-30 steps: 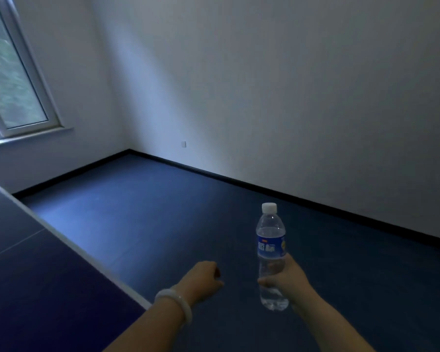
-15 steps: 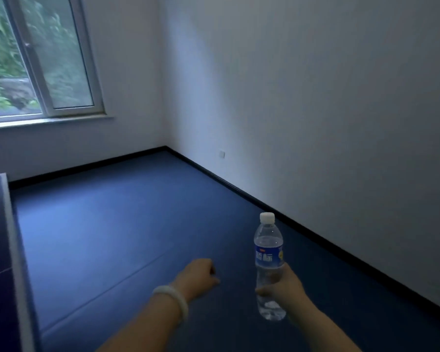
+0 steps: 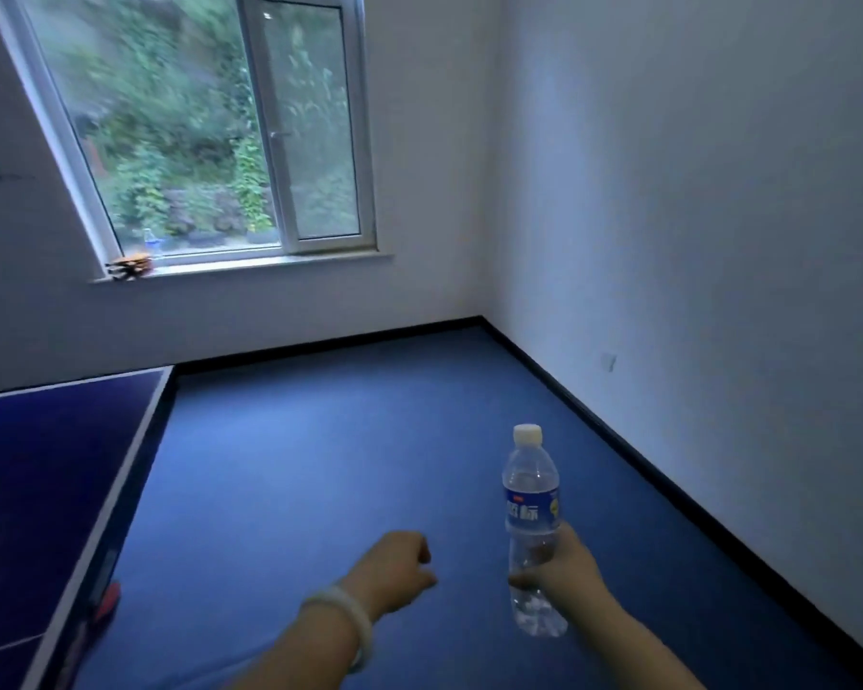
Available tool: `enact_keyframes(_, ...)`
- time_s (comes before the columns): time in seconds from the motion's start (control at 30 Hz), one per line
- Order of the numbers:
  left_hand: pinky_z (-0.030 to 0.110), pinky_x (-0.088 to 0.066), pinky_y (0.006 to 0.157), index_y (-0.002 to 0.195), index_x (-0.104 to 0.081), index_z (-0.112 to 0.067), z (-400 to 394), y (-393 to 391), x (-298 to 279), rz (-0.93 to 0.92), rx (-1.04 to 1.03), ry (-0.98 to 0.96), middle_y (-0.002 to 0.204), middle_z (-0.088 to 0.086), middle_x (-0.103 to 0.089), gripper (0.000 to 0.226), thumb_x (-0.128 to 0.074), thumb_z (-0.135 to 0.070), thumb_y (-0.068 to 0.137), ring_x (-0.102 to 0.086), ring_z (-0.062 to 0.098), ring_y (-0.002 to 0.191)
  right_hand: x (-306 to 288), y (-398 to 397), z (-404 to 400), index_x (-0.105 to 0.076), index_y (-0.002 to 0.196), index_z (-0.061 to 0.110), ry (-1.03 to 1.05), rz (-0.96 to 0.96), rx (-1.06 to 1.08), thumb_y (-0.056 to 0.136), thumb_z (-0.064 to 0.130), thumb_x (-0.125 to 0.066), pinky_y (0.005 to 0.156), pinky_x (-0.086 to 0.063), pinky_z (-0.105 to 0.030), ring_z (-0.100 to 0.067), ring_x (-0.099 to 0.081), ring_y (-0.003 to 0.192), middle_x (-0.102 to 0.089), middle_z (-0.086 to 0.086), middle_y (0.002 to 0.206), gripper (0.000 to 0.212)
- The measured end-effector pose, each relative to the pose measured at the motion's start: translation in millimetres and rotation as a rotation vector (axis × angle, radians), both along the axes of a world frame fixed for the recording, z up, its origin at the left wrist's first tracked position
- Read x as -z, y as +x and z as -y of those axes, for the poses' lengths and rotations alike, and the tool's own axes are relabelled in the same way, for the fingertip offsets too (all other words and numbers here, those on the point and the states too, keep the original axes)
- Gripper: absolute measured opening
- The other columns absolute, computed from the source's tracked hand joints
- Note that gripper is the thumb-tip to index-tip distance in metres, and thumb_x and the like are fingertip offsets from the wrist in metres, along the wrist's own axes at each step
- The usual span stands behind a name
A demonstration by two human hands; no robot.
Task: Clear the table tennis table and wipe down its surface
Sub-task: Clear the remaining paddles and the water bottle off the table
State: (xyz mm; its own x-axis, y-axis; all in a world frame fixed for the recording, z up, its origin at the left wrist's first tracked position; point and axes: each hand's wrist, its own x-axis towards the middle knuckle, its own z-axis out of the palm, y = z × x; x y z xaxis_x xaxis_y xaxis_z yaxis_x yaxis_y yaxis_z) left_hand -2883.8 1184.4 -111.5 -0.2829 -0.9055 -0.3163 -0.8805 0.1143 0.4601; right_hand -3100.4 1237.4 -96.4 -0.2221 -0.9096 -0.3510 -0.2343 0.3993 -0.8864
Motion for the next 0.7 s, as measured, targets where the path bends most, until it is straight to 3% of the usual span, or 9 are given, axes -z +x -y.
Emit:
enact_keyframes(0.07, 0.022, -0.041, 0.090, 0.119, -0.061, -0.012, 40, 11, -3, -0.011, -0.081, -0.005, 0.125, 0.006, -0.060, 0.033, -0.061, -0.030, 0.091, -0.055, 0.019, 0.115, 2, 6, 60, -0.053, 0.106, -0.003, -0.010, -0.016, -0.069, 0.073, -0.011, -0.075, 0.049, -0.045, -0.016, -0.017, -0.058, 0.071, -0.061, -0.016, 0.090, 0.041)
enact_keyframes(0.17, 0.022, -0.041, 0.089, 0.119, -0.060, -0.011, 92, 38, -4, 0.000, -0.177, 0.019, 0.126, 0.007, -0.060, 0.034, -0.061, -0.030, 0.091, -0.054, 0.019, 0.115, 4, 34, 144, -0.055, 0.089, -0.001, -0.023, -0.043, -0.179, 0.072, -0.013, -0.074, 0.065, -0.049, -0.038, -0.026, -0.059, 0.074, -0.060, -0.019, 0.081, 0.028)
enact_keyframes(0.23, 0.022, -0.041, 0.090, 0.120, -0.059, -0.010, 129, 62, -1, 0.010, -0.236, 0.031, 0.127, 0.008, -0.058, 0.035, -0.060, -0.031, 0.092, -0.053, 0.019, 0.116, 8, 61, 197, -0.055, 0.089, 0.001, -0.030, -0.034, -0.218, 0.072, -0.013, -0.073, 0.065, -0.048, -0.035, -0.026, -0.058, 0.075, -0.059, -0.019, 0.082, 0.029)
enact_keyframes(0.33, 0.023, -0.041, 0.092, 0.121, -0.058, -0.012, 200, 106, 2, 0.017, -0.319, 0.043, 0.127, 0.006, -0.057, 0.036, -0.060, -0.033, 0.092, -0.054, 0.019, 0.116, 12, 110, 283, -0.050, 0.105, 0.006, -0.058, 0.035, -0.266, 0.071, -0.009, -0.077, 0.069, -0.046, -0.029, -0.025, -0.056, 0.087, -0.054, -0.011, 0.093, 0.046)
enact_keyframes(0.43, 0.024, -0.043, 0.090, 0.118, -0.059, -0.012, 276, 155, 3, 0.032, -0.369, 0.022, 0.125, 0.005, -0.058, 0.033, -0.061, -0.033, 0.092, -0.055, 0.019, 0.112, 15, 160, 369, -0.049, 0.101, 0.002, -0.091, -0.007, -0.330, 0.070, -0.005, -0.078, 0.074, -0.049, -0.042, -0.028, -0.058, 0.085, -0.055, -0.013, 0.090, 0.043)
enact_keyframes(0.53, 0.024, -0.044, 0.086, 0.117, -0.059, -0.013, 353, 202, -1, 0.011, -0.397, 0.007, 0.123, 0.004, -0.057, 0.033, -0.061, -0.034, 0.092, -0.056, 0.018, 0.106, 14, 206, 450, -0.053, 0.106, -0.001, -0.089, -0.045, -0.344, 0.070, 0.000, -0.083, 0.075, -0.047, -0.032, -0.030, -0.062, 0.098, -0.062, -0.014, 0.101, 0.047)
enact_keyframes(0.63, 0.023, -0.044, 0.080, 0.117, -0.058, -0.013, 428, 240, -7, -0.003, -0.420, -0.009, 0.123, 0.004, -0.056, 0.032, -0.061, -0.034, 0.093, -0.056, 0.017, 0.101, 13, 243, 522, -0.050, 0.095, 0.012, -0.079, -0.019, -0.386, 0.071, 0.003, -0.083, 0.064, -0.041, -0.024, -0.016, -0.056, 0.082, -0.055, -0.003, 0.089, 0.043)
enact_keyframes(0.7, 0.024, -0.043, 0.084, 0.117, -0.058, -0.012, 476, 257, -7, -0.007, -0.427, 0.001, 0.122, 0.005, -0.056, 0.032, -0.061, -0.034, 0.093, -0.056, 0.019, 0.107, 14, 261, 567, -0.048, 0.096, 0.013, -0.072, -0.013, -0.367, 0.070, 0.002, -0.083, 0.066, -0.042, -0.025, -0.017, -0.055, 0.082, -0.053, -0.003, 0.090, 0.045)
